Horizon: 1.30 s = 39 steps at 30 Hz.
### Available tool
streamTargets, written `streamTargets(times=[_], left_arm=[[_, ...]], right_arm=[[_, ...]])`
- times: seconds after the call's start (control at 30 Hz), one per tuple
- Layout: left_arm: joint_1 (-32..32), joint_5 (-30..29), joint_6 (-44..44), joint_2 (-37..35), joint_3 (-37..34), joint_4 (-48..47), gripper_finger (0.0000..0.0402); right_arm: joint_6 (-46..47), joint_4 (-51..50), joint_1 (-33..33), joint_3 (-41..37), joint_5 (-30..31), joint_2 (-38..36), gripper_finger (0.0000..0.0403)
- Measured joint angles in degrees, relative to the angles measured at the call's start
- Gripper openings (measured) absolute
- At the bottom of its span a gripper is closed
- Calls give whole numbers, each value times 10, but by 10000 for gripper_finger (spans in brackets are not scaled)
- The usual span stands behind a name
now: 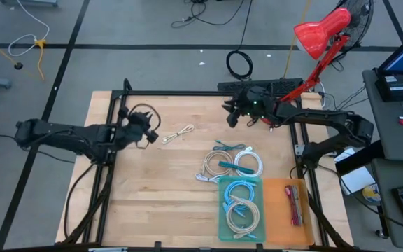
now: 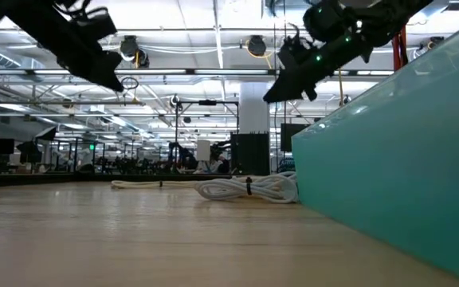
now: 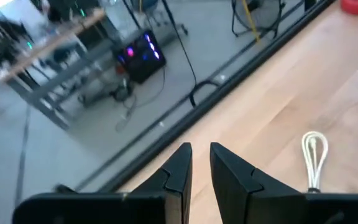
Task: Pick & Place USB Port
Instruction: Put the blue charger cable into the orange bin
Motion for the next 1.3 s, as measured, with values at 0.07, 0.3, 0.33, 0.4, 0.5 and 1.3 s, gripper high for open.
streamTargets(times=[0.07, 0.3, 0.33, 0.4, 0.5, 1.3], left_arm=[[34, 46, -3, 0, -7, 11, 62], [116, 185, 15, 7, -17, 54, 62], [122, 199, 19, 8, -17, 49, 62], [128, 220, 24, 12, -17, 43, 62], [130, 228, 22, 15, -26, 46, 62], [129, 280, -6, 40, -84, 155, 62]], right_arm=[[-3, -28, 0, 0, -16, 13, 94], [8, -148, 1, 23, -111, 84, 141], [2, -166, 3, 29, -117, 91, 147], [-16, -225, 7, 39, -123, 94, 159], [-31, -286, 12, 57, -123, 95, 169], [52, -438, 168, 89, -204, 90, 163]])
